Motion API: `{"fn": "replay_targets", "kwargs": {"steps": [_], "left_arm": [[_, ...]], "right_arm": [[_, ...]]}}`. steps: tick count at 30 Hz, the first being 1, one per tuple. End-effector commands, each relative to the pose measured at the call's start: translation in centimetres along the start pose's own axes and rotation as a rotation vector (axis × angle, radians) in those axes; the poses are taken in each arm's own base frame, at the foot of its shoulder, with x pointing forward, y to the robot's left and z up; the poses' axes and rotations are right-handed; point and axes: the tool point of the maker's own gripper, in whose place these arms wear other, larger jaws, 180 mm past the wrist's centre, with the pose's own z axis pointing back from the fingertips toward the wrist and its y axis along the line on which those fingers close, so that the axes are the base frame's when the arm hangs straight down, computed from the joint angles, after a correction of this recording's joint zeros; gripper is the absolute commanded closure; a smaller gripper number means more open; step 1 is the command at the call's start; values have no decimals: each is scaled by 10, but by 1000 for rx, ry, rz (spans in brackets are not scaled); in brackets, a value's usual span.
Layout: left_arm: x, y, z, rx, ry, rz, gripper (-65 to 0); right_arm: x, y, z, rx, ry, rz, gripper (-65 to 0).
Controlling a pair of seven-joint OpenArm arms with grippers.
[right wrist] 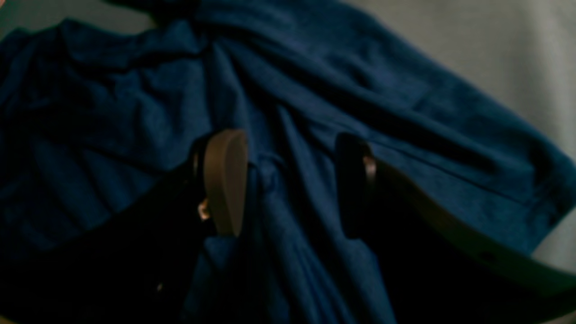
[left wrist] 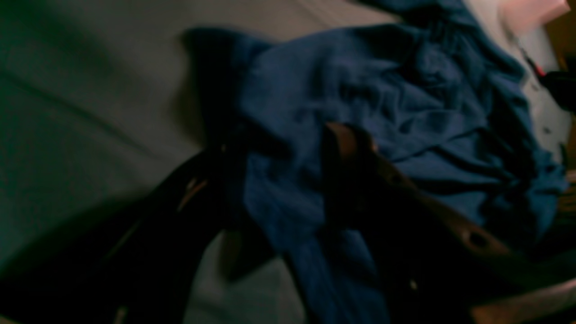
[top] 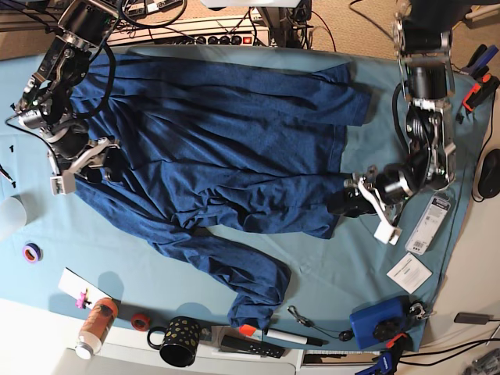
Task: Layout the t-shirt on the table in an organized manner, then fold the t-shirt properly
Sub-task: 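Move the left gripper down to the shirt's side and the right gripper inward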
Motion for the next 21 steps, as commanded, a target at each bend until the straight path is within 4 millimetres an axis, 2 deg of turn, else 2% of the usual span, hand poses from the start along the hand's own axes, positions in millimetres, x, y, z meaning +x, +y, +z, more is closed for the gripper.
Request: {"fn": "replay_targets", "kwargs": {"steps": [1, 6, 12, 17, 21], "left_arm": [[32, -2, 1, -20, -71, -19, -275], [38, 10, -7, 11, -36, -21, -275], [10, 16, -21, 95, 98, -65, -274], [-1, -4, -35, 36, 143, -80, -267], [-1, -17, -43, -2, 140, -79, -193]], "right_arm": [[19, -2, 3, -3, -55, 23, -306], [17, -2, 3, -4, -50, 21, -306], [15, -6, 3, -23, -40, 12, -306], [15, -6, 3, -24, -40, 12, -306], [14, -6, 3, -24, -38, 12, -306]]}}
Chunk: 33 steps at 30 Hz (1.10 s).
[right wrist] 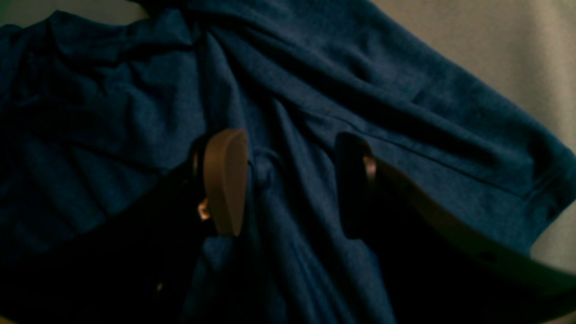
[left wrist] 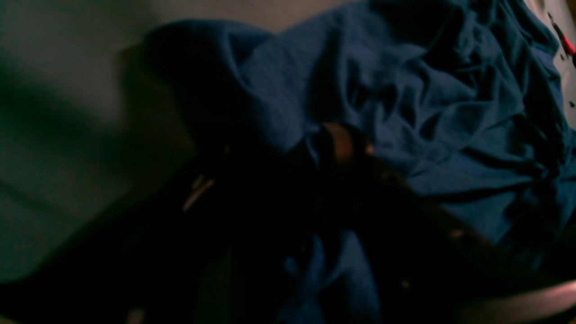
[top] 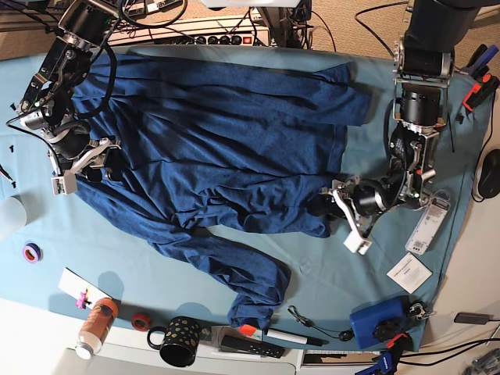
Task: Layout the t-shirt on the table in an organized manner, then fold the t-shirt properly
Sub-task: 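Move the left gripper down to the shirt's side and the right gripper inward, then grasp the shirt's collar edge with the right gripper and its side with the left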
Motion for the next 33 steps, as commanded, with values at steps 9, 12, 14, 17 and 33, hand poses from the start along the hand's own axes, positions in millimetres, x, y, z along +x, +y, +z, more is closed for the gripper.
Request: {"fn": "replay_targets", "kwargs": {"steps": [9, 12, 14, 17, 33], "left_arm": [[40, -8, 3, -18, -56, -66, -60], [55, -10, 6, -17, -76, -85, -60], [63, -11, 7, -16, -87, -96, -40], [69, -11, 8, -17, -95, -103, 0], [72, 15, 10, 132, -104, -140, 0]], "right_arm": [[4, 16, -4, 43, -29, -29, -305], [-6, 38, -10, 104, -37, -72, -305], [-14, 47, -13, 120, -31, -98, -306], [-25, 55, -14, 133, -14, -123, -305], [-79, 58, -1, 126, 112, -153, -305]]}}
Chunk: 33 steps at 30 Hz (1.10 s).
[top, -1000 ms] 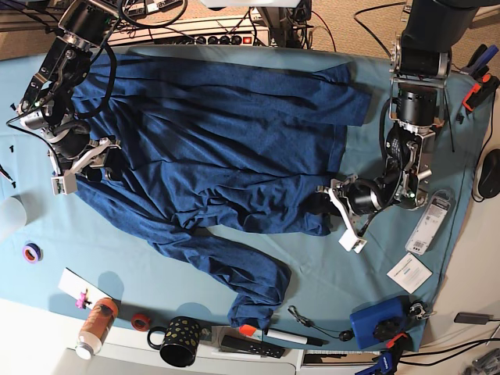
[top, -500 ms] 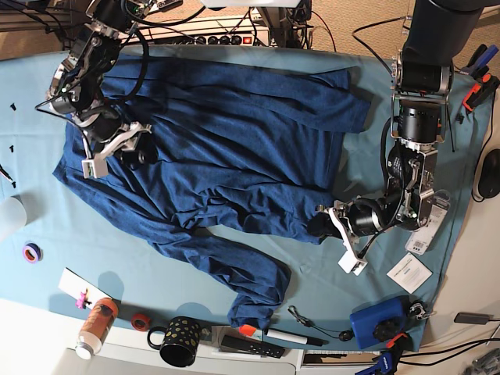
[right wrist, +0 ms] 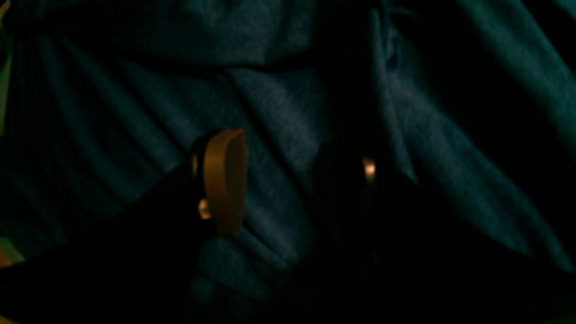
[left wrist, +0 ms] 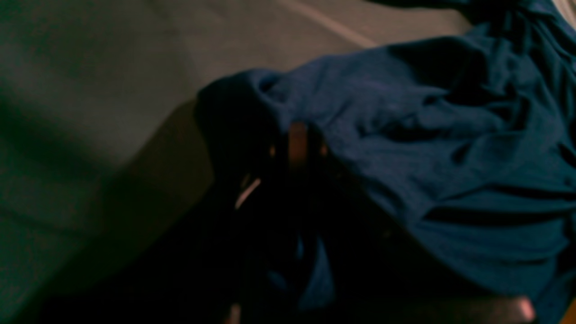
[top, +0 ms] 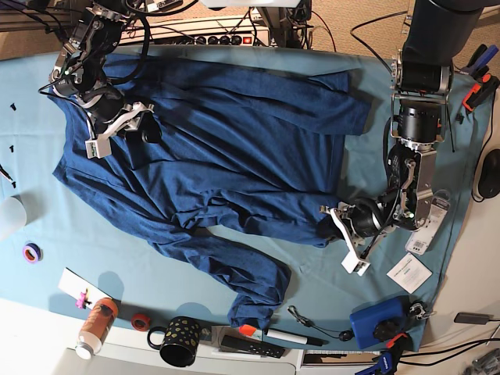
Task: Layout the t-shirt on the table in an organized manner, then fold the t-shirt properly
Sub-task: 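Grasp the shirt's collar edge with the right gripper and its side with the left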
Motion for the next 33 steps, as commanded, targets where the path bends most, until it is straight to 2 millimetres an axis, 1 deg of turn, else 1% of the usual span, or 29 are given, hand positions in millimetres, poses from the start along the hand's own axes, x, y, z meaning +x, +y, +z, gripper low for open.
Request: {"fn": "replay_targets", "kwargs": {"steps": [1, 10, 21, 22, 23, 25, 26, 27, 30, 31, 33], "left_arm": [[31, 2, 6, 11, -77, -17, 0], [35, 14, 7, 74, -79, 41, 0], [35, 14, 8, 75, -60, 36, 0], [35, 14, 8, 76, -60, 35, -34], [34, 16, 8, 84, -54, 28, -82], [33, 19, 8, 103, -39, 9, -193], [33, 20, 9, 108, -35, 4, -231], [32, 21, 9, 109, -32, 5, -245], [33, 22, 11, 111, -22, 2, -244], [32, 22, 10, 111, -19, 2, -233], [30, 21, 10, 110, -12, 4, -168]], "right_arm": [[2, -2, 3, -8, 9, 18, -305], [-1, -3, 3, -17, 26, 22, -305], [-3, -5, 3, -24, 33, 25, -305], [-3, -5, 3, -24, 33, 25, -305], [-3, -5, 3, -24, 33, 25, -305], [-3, -5, 3, -24, 33, 25, -305], [-3, -5, 3, -24, 33, 25, -305], [-3, -5, 3, -24, 33, 25, -305], [-2, -5, 3, -24, 32, 25, -305], [-3, -5, 3, -24, 32, 25, -305], [-2, -5, 3, -24, 32, 25, -305]]}}
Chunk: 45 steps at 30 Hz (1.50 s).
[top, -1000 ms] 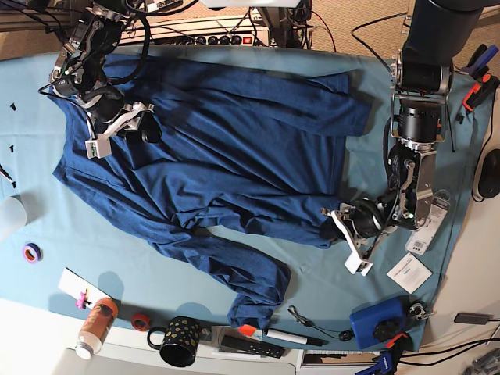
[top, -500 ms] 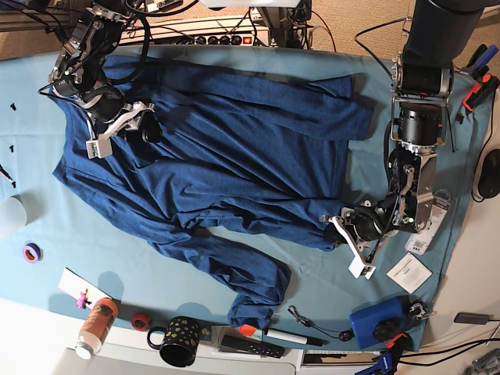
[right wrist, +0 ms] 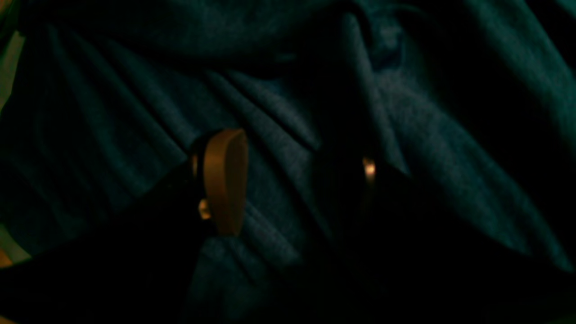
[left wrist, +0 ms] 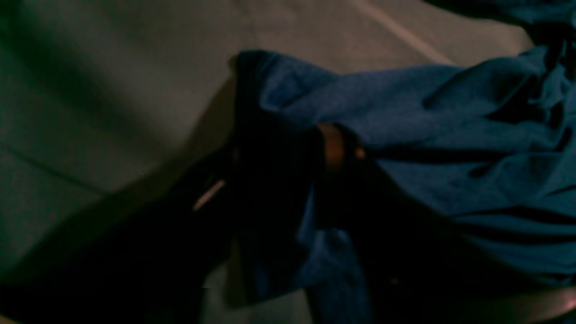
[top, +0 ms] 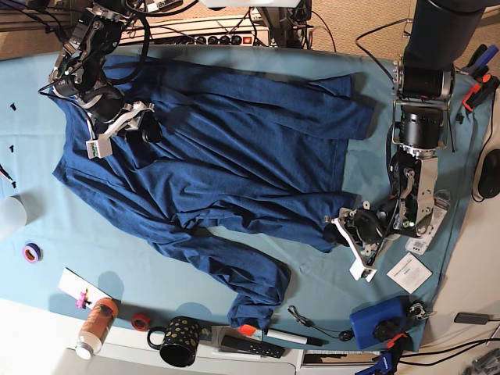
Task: Layout the t-shirt on the table in an organized manner, then fold the t-shirt properly
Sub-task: 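Grasp the shirt's collar edge with the right gripper and its side with the left, then pull the collar edge with the right gripper away from the left gripper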
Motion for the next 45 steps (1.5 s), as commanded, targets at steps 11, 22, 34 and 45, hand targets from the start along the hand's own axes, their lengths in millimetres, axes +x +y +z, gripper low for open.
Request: {"fn": "replay_targets", "kwargs": {"steps": [11, 22, 34, 45], "left_arm": [[50, -17, 8, -78, -186, 1, 0], [110, -45, 4, -58, -347, -70, 0], [106, 17, 10, 269, -325, -30, -34], [126, -32, 1, 91, -432, -35, -91]], "right_arm": [[-1, -4, 3, -18, 20, 20, -305], [-1, -4, 3, -18, 22, 20, -305], [1, -4, 3, -18, 12, 21, -305], [1, -4, 3, -17, 10, 21, -305]]}}
